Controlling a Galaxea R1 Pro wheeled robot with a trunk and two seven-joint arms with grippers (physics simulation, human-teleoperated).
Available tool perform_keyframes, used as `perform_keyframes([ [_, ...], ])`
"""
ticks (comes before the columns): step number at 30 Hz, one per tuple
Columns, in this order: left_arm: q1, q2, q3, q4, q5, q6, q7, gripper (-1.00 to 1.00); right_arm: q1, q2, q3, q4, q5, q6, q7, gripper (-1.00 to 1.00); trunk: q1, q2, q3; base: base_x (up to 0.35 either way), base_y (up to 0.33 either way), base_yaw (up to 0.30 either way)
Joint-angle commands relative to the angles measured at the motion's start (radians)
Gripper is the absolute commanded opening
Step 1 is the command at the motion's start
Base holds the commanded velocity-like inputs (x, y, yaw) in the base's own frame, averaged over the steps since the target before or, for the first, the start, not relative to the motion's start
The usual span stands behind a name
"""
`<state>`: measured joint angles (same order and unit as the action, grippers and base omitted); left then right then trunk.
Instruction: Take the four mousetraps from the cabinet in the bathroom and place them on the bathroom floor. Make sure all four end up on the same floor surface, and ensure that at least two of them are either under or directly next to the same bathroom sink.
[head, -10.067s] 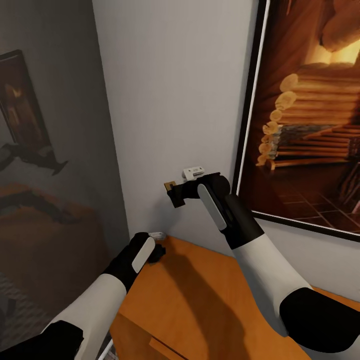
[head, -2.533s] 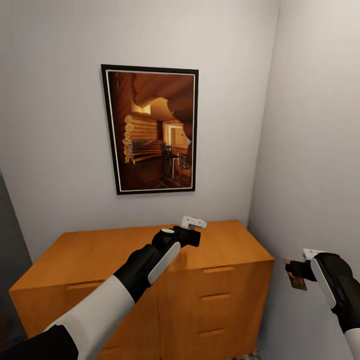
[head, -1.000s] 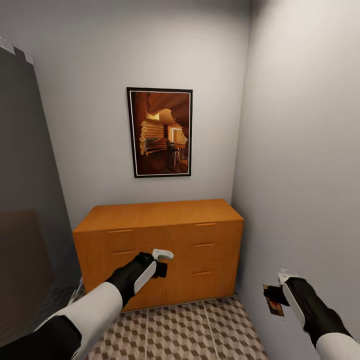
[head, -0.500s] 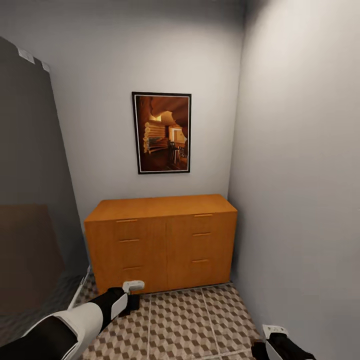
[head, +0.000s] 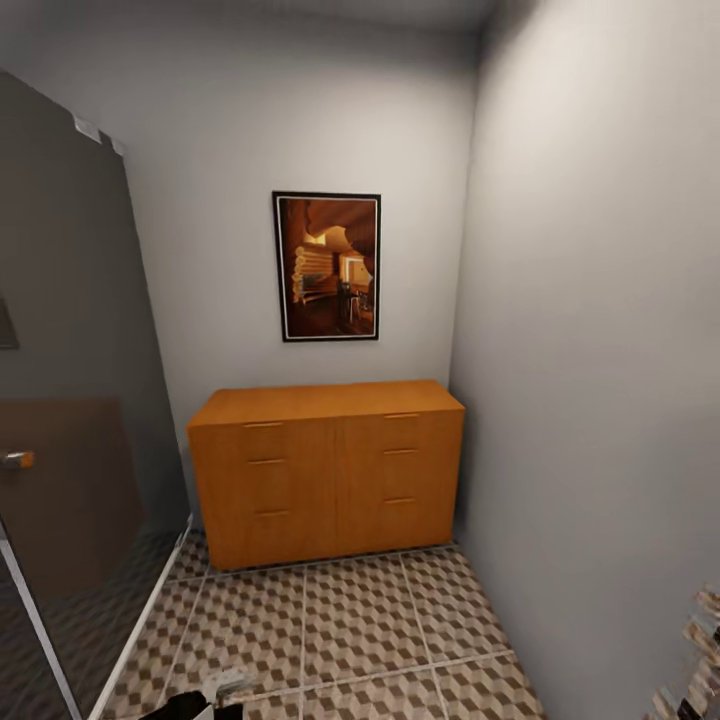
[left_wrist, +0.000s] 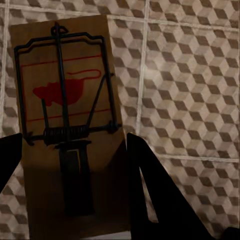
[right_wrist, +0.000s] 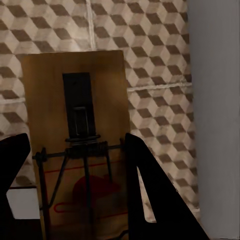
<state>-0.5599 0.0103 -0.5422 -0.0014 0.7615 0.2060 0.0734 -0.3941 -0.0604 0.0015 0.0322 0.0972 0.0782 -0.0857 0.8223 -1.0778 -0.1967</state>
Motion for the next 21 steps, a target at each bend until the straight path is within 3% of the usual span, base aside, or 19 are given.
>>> perform_keyframes([
  [1, 0.007, 0.0, -0.009, 0.0, 0.007, 0.002, 0.002, -1.0, 0.008, 0.001, 0.0, 0.001, 0.015, -0.01, -0.003, -1.0, -0.001, -0.001, -0.001, -0.346, 0.0, 0.0],
  [6, 0.078, 0.002, -0.008, 0.0, 0.015, -0.041, 0.003, -1.0, 0.057, 0.003, 0.0, 0.002, 0.024, -0.054, -0.007, -1.0, -0.001, -0.001, -0.001, -0.346, 0.0, 0.0],
  [7, 0.113, 0.01, -0.007, 0.0, 0.045, -0.077, 0.003, -1.0, 0.061, 0.012, 0.0, 0.002, 0.024, -0.056, -0.006, -1.0, -0.001, -0.001, -0.001, -0.347, 0.0, 0.0],
  [14, 0.178, 0.043, -0.008, 0.0, 0.175, -0.124, 0.002, -1.0, 0.063, 0.019, -0.001, 0.003, 0.023, -0.057, -0.003, -1.0, -0.001, -0.001, -0.001, -0.346, 0.0, 0.124],
  [21, 0.2, 0.049, -0.008, 0.0, 0.194, -0.148, 0.002, -1.0, 0.064, 0.017, -0.001, 0.003, 0.024, -0.057, -0.002, -1.0, -0.001, -0.001, -0.001, -0.347, 0.0, 0.263],
])
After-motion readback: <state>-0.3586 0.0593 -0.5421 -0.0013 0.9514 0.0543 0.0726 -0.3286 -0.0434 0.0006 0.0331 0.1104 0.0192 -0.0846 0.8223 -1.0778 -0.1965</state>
